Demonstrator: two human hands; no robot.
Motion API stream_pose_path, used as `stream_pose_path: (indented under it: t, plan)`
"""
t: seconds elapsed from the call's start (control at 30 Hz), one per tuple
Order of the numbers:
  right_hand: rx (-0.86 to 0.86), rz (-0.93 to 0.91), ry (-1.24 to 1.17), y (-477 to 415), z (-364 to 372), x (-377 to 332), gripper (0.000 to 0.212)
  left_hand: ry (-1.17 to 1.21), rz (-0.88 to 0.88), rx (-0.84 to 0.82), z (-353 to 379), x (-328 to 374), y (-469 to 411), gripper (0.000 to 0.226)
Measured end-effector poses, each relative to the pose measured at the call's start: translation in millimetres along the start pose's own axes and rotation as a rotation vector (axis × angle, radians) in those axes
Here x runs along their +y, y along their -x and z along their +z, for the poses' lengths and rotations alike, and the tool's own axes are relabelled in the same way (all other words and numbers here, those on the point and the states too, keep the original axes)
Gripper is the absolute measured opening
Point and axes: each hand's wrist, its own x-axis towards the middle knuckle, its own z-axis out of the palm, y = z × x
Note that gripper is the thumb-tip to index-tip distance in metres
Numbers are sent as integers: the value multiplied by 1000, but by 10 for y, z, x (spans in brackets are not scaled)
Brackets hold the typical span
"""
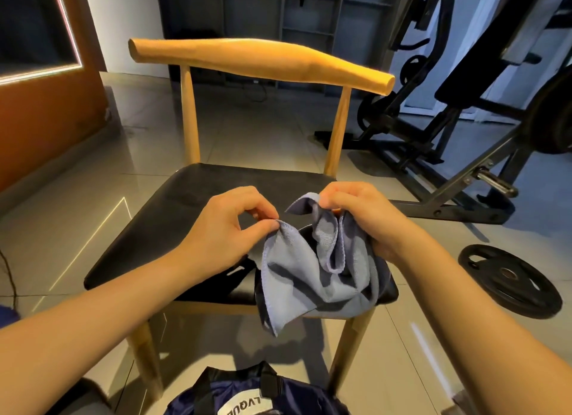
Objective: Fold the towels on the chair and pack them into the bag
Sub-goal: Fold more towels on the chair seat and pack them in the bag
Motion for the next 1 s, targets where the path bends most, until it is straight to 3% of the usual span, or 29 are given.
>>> stream_pose_path:
  t: [0.2, 0.53, 1.0]
  plan:
    - [-24, -29, -183, 50, 19, -30, 16, 131, -65, 84, 53, 122, -35, 7]
    - [-55, -38, -243, 102, 28, -72, 15, 315, -242, 152, 174, 178, -83, 7]
    - [-107, -18, -229, 130, -13, -59, 18, 434, -215, 172, 166, 232, -147, 7]
